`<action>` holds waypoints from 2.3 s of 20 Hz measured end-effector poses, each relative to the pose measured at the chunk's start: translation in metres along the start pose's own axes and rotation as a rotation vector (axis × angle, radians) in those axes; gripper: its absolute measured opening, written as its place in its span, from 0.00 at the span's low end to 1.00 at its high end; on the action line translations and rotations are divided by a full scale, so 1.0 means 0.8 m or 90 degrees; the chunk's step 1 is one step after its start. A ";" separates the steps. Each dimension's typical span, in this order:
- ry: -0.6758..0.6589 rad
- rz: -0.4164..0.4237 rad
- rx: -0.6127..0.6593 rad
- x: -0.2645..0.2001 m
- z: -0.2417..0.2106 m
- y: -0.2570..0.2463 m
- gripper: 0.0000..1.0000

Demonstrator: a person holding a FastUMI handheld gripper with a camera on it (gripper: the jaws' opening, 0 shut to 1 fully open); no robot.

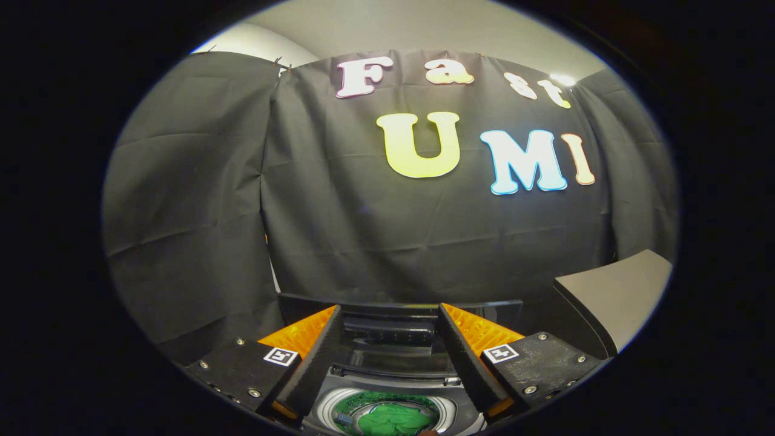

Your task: Put the clothes into the washing machine and then close the washing machine lid.

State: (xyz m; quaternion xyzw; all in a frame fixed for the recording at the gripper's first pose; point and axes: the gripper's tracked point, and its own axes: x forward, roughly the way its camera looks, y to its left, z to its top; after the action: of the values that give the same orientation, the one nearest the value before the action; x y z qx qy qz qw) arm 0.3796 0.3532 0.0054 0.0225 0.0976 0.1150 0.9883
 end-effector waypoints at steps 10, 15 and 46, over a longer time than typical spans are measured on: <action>0.027 -0.019 -0.004 0.070 0.009 0.007 0.96; 0.053 -0.028 -0.001 0.110 0.015 0.006 0.96; 0.254 -0.085 0.006 0.110 -0.075 -0.013 0.97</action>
State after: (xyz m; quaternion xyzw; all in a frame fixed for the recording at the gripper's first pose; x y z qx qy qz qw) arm 0.4538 0.3646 -0.0707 -0.0022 0.2929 0.0511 0.9548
